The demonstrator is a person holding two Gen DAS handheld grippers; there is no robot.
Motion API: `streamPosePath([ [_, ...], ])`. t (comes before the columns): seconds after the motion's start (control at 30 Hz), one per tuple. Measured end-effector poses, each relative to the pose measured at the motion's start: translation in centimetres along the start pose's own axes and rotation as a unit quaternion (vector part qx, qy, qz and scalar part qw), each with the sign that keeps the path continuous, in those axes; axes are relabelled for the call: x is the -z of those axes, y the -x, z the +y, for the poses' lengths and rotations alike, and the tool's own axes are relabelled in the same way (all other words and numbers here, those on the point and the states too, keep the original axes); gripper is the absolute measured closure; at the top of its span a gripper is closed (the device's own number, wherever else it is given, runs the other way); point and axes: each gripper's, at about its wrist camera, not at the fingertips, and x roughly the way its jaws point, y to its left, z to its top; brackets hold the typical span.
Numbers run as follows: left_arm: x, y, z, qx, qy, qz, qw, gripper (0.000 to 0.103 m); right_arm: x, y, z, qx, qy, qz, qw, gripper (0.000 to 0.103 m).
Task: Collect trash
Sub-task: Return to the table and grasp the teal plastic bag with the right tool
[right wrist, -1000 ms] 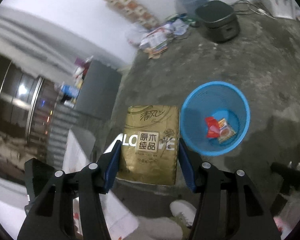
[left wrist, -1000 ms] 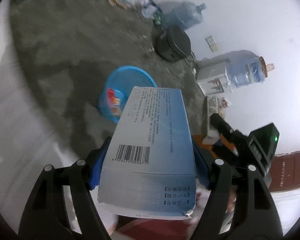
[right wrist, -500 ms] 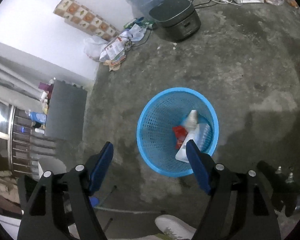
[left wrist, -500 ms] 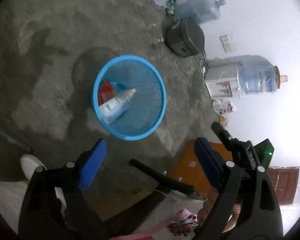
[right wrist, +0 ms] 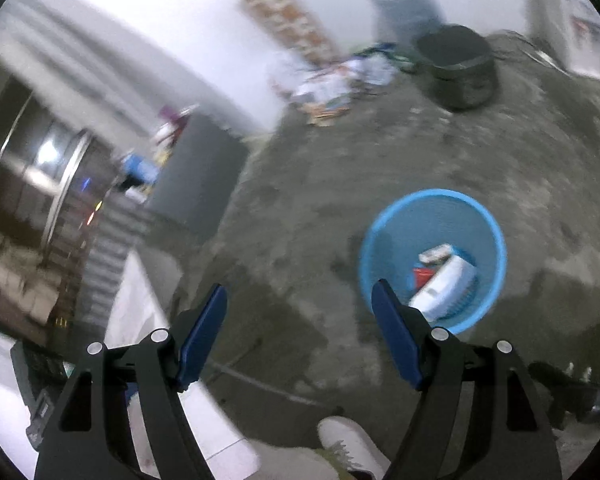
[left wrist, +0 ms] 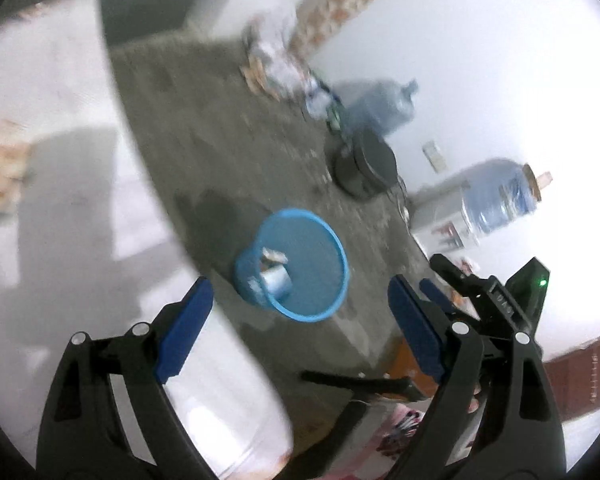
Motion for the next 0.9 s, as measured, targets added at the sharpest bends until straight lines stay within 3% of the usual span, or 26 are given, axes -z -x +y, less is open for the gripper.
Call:
streamPosePath([
  [0.17, 1.3, 9.3, 2.0, -0.027, -0.012, -0.090, 0.9955, 0.018, 2.1, 0.7, 7.2, -0.054, 0.082, 0.020, 0.995, 0.030],
  [0.3, 3.0, 17.0, 3.7, -0.054, -0.019, -0.184, 0.9812, 0.018, 4.1, 0.4, 12.6, -0.091, 0.140, 0.044, 0.985, 0.030],
  [0.43, 4.7, 23.2, 5.6, -0.085, -0.018, -0.246, 0.9653, 0.018, 6.3, -0.4, 17.9, -0.143, 0.187, 0.069, 0.970, 0.030],
  [0.57, 5.9, 28.1, 8.9, -0.114, 0.003, -0.272, 0.9555, 0.018, 8.8, -1.5, 23.2, -0.180, 0.238, 0.093, 0.950, 0.030],
  [0.73, 6.5, 32.2, 13.5, -0.160, 0.044, -0.271, 0.9481, 0.019, 12.8, -3.3, 29.9, -0.215, 0.289, 0.127, 0.924, 0.030],
  [0.9, 6.5, 34.0, 17.3, -0.179, 0.073, -0.251, 0.9485, 0.026, 16.5, -5.2, 35.6, -0.244, 0.341, 0.149, 0.895, 0.029],
])
